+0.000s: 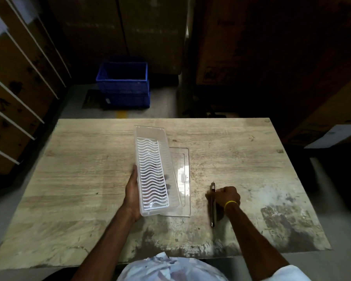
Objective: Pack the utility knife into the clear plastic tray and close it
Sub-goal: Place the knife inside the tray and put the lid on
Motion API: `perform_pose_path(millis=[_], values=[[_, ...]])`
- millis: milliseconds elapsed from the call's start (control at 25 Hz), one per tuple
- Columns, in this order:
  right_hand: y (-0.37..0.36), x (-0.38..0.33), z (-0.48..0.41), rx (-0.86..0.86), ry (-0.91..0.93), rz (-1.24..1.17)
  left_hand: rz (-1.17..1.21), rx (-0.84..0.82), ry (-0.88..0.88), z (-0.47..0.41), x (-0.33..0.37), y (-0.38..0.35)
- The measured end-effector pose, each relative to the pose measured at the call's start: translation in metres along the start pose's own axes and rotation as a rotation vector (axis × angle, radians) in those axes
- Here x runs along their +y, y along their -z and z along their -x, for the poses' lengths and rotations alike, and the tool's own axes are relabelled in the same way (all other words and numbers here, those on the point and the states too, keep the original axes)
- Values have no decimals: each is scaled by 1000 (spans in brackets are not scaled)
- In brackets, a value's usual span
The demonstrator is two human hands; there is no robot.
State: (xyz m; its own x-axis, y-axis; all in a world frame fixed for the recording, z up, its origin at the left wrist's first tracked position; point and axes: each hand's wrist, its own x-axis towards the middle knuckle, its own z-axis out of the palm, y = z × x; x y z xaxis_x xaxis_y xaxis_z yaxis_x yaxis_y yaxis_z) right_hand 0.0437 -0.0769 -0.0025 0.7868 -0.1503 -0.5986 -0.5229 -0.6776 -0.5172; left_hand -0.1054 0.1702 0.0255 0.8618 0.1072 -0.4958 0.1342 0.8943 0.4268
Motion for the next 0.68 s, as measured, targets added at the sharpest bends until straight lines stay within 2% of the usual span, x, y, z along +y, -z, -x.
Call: perform_pose_path(millis=[160, 280, 480, 600, 680], values=[[29, -36, 7, -86, 53, -374, 34, 4, 8, -6, 0, -3], [55, -102, 43, -208, 229, -528, 92, -49, 22, -5, 0, -12], [45, -185, 114, -362, 552, -461, 124, -110, 8, -3, -6, -28], [5, -201, 133, -361, 582, -305, 94, -86, 0, -3, -8, -29], [-24, -199, 135, -262, 580, -132, 98, -88, -13, -1, -5, -31]])
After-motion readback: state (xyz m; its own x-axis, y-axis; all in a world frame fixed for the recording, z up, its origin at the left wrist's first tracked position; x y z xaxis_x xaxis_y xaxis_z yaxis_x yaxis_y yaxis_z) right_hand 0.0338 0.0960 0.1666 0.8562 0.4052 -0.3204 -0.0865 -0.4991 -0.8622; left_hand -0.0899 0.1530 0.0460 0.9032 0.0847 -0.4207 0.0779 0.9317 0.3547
